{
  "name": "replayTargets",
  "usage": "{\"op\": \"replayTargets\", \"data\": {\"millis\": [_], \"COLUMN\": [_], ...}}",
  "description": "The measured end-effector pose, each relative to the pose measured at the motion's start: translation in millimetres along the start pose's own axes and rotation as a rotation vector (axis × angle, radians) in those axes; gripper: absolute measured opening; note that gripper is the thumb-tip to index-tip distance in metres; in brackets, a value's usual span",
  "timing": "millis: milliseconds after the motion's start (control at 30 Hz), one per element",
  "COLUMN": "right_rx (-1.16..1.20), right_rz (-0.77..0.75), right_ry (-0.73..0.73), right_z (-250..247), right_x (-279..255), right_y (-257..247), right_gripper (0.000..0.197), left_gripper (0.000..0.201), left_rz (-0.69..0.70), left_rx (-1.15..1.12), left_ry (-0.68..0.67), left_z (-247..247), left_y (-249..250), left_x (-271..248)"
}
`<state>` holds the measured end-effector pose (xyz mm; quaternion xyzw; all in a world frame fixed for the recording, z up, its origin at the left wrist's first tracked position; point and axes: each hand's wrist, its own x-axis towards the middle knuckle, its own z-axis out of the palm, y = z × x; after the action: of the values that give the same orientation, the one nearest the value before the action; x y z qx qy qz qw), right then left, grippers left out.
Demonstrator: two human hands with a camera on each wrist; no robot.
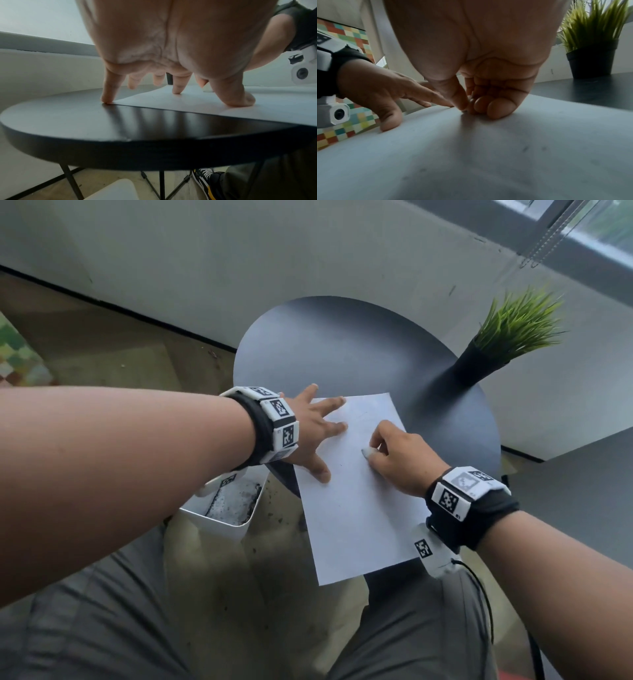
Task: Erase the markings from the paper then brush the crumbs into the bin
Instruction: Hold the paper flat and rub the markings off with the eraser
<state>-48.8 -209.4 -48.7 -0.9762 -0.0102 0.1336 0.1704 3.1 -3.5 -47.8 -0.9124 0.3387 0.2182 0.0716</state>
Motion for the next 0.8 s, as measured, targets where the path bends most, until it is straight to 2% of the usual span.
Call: {"op": "replayTargets", "data": {"millis": [67, 200, 233, 400, 467, 567, 600, 667, 767, 800], "right_rx": [0.017, -0.083, -0.095, 0.002, 0.016, -0.008, -0.015, -0.027, -0.141, -0.157], "right_rz": [-0.075, -0.389, -0.390, 0.009, 0.082, 0.094, 0.065, -0.082, -0.417, -0.457], "right_ry": [0.009, -0.121, -0.123, -0.003, 0.032, 0.082, 0.093, 0.065, -0.096, -0.140], "right_z": [5, 16, 14, -7, -6, -2, -2, 2, 10, 10], "right_x": [-4, -16, -13, 21, 30, 31, 27, 13, -15, -17], "right_y": [-10, -31, -31, 0, 6, 5, 2, -5, -22, -22], "right_gripper": [0.015, 0.008, 0.007, 0.015, 0.016, 0.017, 0.016, 0.013, 0.005, 0.006], "left_gripper": [0.106, 0.105, 0.105, 0.101, 0.091, 0.074, 0.075, 0.092, 0.124, 0.128], "left_rz": [0.001, 0.023, 0.026, 0.016, 0.016, 0.009, 0.005, 0.005, 0.009, 0.006], "left_rx": [0.022, 0.052, 0.065, 0.093, 0.057, 0.007, -0.001, -0.008, 0.002, -0.003], "left_ry": [0.008, 0.033, 0.033, 0.016, 0.022, 0.088, 0.101, 0.100, 0.061, 0.047], "left_z": [3, 5, 3, -8, -11, -6, -1, 9, 13, 12], "left_y": [0, -1, -1, 5, 9, 14, 14, 12, 13, 14], "left_x": [1, 6, 7, 13, 13, 7, 5, 1, -6, -7]}}
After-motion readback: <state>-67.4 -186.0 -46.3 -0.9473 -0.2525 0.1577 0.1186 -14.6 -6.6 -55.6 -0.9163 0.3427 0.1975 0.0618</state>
